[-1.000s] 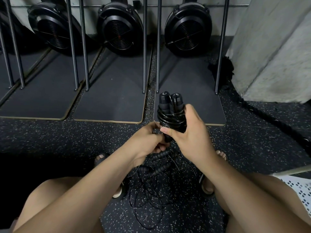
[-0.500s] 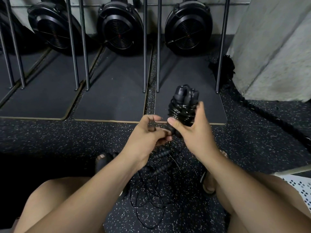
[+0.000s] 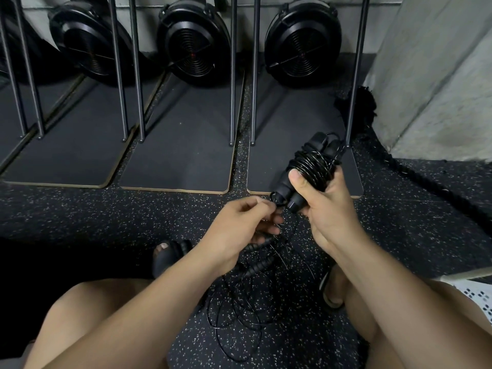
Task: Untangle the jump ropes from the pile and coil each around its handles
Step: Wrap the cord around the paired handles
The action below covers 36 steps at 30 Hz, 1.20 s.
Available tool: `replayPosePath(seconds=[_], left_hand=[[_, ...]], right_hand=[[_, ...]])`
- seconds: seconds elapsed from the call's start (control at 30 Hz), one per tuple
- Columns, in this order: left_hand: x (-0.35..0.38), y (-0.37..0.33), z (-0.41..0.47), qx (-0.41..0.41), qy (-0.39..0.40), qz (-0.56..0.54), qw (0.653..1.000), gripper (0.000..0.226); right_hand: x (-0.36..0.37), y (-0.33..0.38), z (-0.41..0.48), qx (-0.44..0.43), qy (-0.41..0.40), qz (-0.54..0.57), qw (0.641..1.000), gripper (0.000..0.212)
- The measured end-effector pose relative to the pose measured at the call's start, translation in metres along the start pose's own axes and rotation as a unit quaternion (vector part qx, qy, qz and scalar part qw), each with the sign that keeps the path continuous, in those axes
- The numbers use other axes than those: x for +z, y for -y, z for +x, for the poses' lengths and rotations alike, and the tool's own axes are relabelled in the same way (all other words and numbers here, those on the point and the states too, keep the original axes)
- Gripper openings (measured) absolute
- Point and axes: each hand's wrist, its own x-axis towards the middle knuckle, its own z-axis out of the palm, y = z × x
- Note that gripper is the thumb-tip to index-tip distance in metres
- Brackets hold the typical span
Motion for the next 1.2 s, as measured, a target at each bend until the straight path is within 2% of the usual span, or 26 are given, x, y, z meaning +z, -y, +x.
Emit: replayPosePath(seconds=[0.17, 0.33, 0.6, 0.77, 0.97, 1.1, 1.2], left_hand=[[0.000, 0.003, 0.004, 0.038, -0.070, 0.050, 0.996, 0.012], [-0.001, 0.003, 0.006, 0.021, -0.057, 0.070, 0.996, 0.010], [0.005, 0.009, 0.007, 0.011, -0.048, 0.041, 0.998, 0.017], [0.004, 0.007, 0.006, 0.051, -0.082, -0.003, 0.995, 0.014], [0.002, 0.002, 0.009, 0.015, -0.090, -0.074, 0.993, 0.027], [0.011, 0.007, 0.006, 0.070, -0.140, 0.063, 0.986, 0.021], [0.013, 0.009, 0.007, 0.086, -0.167, 0.071, 0.980, 0.025]], right_hand=[[0.003, -0.004, -0.001, -0.009, 0.010, -0.007, 1.000, 0.047], [0.003, -0.008, -0.002, -0.027, 0.008, -0.054, 0.998, 0.044], [0.006, -0.004, -0.003, -0.054, 0.010, -0.076, 0.996, 0.049], [0.006, 0.002, -0.003, -0.065, 0.024, -0.136, 0.988, 0.055], [0.009, 0.001, -0.005, -0.074, 0.019, -0.164, 0.984, 0.057], [0.009, 0.001, -0.010, -0.099, -0.025, -0.229, 0.968, 0.049], [0.011, 0.000, -0.014, -0.102, -0.022, -0.216, 0.971, 0.049]])
